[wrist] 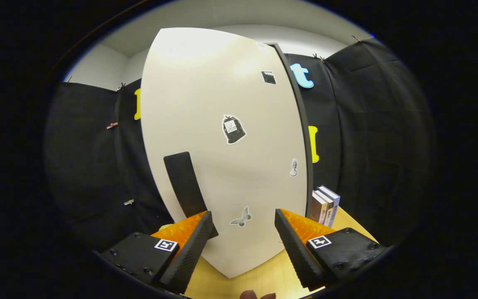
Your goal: Open the shoe cabinet door, grab the shoes and put them into the shoe cabinet, then close the shoe cabinet door.
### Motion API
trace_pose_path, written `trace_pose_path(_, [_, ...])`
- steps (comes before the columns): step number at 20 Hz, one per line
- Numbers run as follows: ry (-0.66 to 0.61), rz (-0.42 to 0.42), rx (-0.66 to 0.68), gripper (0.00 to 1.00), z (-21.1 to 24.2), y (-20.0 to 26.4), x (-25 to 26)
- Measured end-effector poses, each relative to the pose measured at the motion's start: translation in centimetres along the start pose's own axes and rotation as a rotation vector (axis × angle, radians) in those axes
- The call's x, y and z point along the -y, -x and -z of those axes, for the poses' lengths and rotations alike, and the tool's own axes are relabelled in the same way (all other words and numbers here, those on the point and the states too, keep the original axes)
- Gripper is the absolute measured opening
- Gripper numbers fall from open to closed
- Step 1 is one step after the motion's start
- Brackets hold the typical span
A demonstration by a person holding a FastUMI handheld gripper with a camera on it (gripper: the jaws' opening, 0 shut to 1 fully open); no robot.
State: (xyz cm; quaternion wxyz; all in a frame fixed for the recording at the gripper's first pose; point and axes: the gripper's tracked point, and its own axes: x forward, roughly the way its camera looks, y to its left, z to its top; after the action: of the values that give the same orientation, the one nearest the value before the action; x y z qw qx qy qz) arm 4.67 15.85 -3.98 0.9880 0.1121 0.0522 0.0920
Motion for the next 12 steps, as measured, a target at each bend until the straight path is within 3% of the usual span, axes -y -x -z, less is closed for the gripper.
trace_pose_path(5, [0.057,0.039,0.009,0.98,0.4,-0.4,-0.3])
trace_pose_path(12, [0.046,0.060,0.004,0.98,0.9,-0.5,1.0])
